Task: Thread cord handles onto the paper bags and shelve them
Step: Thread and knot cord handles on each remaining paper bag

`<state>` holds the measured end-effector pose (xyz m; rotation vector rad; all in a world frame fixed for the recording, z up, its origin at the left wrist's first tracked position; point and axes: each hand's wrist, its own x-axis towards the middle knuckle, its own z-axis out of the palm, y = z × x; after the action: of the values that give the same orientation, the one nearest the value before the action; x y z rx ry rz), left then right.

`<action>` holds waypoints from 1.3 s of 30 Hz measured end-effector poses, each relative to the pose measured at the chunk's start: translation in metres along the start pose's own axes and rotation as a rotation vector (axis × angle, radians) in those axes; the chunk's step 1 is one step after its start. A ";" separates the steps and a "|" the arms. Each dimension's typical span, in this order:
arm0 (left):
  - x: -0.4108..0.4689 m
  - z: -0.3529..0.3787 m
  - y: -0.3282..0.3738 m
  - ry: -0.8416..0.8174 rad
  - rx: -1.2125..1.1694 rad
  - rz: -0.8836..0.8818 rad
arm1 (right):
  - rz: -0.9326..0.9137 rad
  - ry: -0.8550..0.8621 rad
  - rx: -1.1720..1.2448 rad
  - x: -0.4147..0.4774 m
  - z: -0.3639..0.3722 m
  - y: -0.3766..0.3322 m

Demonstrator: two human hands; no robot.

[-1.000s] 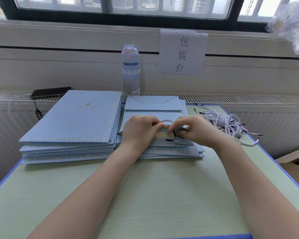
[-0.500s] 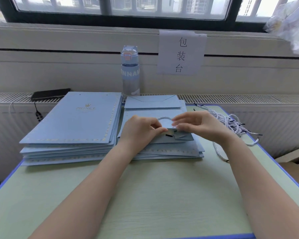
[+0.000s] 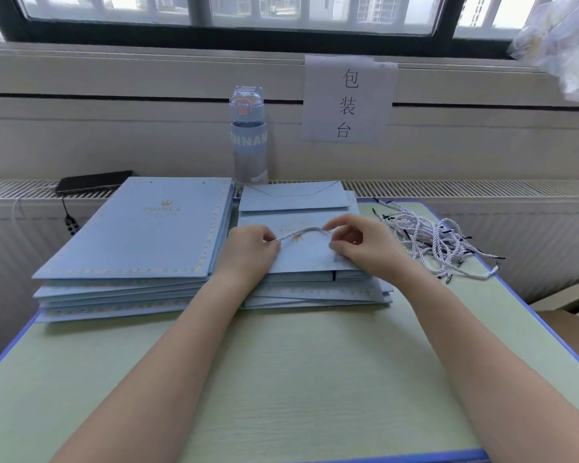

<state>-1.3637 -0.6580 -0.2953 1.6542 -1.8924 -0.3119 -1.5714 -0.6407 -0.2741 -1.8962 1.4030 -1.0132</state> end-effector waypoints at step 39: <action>-0.009 -0.004 0.009 0.411 0.309 0.613 | 0.018 0.042 -0.013 0.005 -0.026 0.020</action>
<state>-1.3686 -0.6471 -0.2902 1.1076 -2.0630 0.5492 -1.6031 -0.6512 -0.2742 -1.8784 1.4507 -1.0428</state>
